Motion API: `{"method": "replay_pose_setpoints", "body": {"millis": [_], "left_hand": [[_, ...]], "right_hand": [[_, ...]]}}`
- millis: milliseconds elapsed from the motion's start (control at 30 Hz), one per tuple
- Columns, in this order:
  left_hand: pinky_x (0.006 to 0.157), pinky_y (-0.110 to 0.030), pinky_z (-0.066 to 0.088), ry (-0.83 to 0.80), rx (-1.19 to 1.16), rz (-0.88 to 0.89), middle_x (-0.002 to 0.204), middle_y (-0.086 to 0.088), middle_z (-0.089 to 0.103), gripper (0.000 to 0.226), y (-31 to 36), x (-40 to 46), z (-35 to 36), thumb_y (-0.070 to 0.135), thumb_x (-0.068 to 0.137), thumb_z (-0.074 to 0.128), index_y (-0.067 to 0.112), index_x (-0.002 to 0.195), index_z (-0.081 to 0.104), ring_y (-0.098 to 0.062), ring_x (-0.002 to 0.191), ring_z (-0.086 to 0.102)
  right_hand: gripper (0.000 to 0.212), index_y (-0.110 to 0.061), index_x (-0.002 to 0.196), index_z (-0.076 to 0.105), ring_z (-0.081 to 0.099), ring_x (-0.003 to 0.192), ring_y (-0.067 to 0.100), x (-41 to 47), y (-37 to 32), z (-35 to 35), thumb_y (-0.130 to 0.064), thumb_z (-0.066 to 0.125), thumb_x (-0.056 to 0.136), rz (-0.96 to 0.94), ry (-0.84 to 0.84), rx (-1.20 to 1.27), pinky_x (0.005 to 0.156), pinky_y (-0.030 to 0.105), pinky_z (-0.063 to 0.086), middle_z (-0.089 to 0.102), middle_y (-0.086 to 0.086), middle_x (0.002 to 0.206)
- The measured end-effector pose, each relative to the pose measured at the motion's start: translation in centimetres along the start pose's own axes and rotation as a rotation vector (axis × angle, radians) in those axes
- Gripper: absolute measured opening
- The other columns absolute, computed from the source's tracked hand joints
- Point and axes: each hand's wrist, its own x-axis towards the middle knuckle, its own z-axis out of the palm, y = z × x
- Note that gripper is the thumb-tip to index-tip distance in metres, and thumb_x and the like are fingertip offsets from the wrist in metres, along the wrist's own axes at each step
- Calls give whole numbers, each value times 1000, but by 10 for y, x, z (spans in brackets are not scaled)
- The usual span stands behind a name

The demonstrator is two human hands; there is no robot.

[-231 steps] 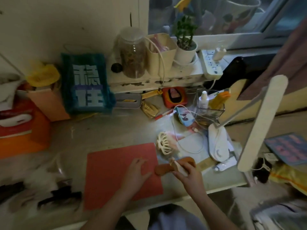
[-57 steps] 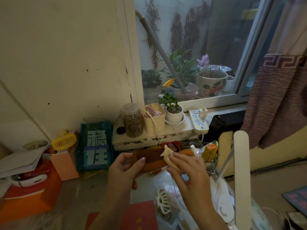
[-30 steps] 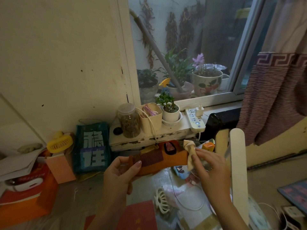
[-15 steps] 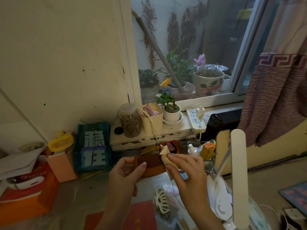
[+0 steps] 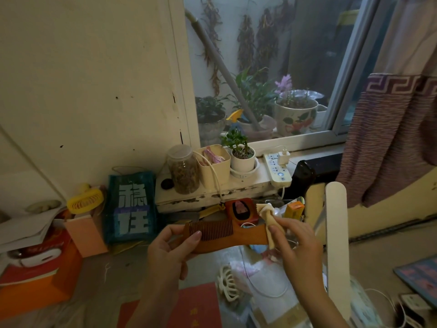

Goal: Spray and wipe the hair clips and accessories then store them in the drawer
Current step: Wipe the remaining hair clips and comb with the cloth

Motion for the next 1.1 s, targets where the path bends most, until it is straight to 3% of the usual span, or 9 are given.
{"method": "replay_pose_setpoints", "body": {"millis": [133, 200, 267, 333, 500, 600, 700, 833, 1100], "left_hand": [[27, -15, 25, 4, 4, 4, 54, 3, 66, 7, -1, 1, -2, 2, 81, 65, 4, 82, 58, -4, 31, 45], [27, -14, 25, 8, -9, -13, 53, 3, 65, 7, -1, 2, -3, 3, 82, 64, 6, 81, 57, -4, 32, 45], [28, -14, 25, 5, -27, -44, 55, 2, 65, 7, -3, 3, -4, 3, 82, 64, 7, 81, 57, -4, 33, 46], [28, -15, 26, 2, -6, -69, 61, -4, 66, 7, -6, 4, -6, 5, 82, 65, 6, 82, 59, -5, 34, 46], [29, -16, 26, 10, 92, -56, 50, 3, 61, 8, -18, 6, -12, 7, 81, 67, 5, 83, 59, -4, 32, 37], [29, -16, 27, 47, 113, -58, 50, 3, 61, 8, -25, 5, -21, 6, 82, 66, 5, 83, 59, -6, 34, 41], [29, -15, 27, 98, 128, -61, 53, 2, 65, 7, -33, 0, -31, 6, 83, 65, 6, 81, 58, -4, 33, 43], [27, -12, 26, 201, 16, -156, 51, 0, 62, 9, -47, -8, -51, 3, 84, 63, 7, 78, 58, -2, 29, 43], [29, -14, 27, 397, -104, -310, 45, 5, 57, 5, -90, -29, -98, 8, 85, 64, 6, 84, 60, -4, 28, 38]], "right_hand": [[12, -30, 93, 69, 63, 83, 9, -3, 7, -5, -25, 61, 85, 233, -20, 193, 66, 32, 55, 67, -16, 91], [13, -21, 93, 70, 65, 71, 7, -1, 7, -10, -16, 59, 87, 352, -21, 335, 58, 27, 54, 70, -7, 83], [13, -17, 93, 69, 62, 62, 6, 3, 4, -17, -15, 58, 87, 420, -45, 468, 51, 23, 53, 70, -1, 78], [18, -15, 96, 71, 63, 65, 10, 6, 3, -23, -23, 62, 83, 428, -163, 549, 53, 23, 54, 70, 5, 82], [26, -17, 95, 75, 68, 85, 17, 5, 7, -21, -30, 67, 74, 452, -465, 532, 72, 23, 56, 74, 4, 92], [16, -17, 89, 77, 69, 85, 18, 1, 8, -12, -11, 67, 77, 477, -538, 562, 71, 20, 54, 75, 7, 90], [29, -20, 87, 77, 69, 82, 18, -4, 13, 2, 5, 65, 77, 480, -632, 552, 69, 21, 54, 74, 7, 88], [34, -24, 93, 75, 66, 80, 20, -17, 17, 29, 4, 69, 75, 459, -776, 504, 72, 30, 55, 71, 7, 87], [20, -6, 93, 69, 68, 77, 21, -50, 16, 78, 4, 69, 76, 508, -939, 495, 70, 32, 57, 70, 9, 83]]}}
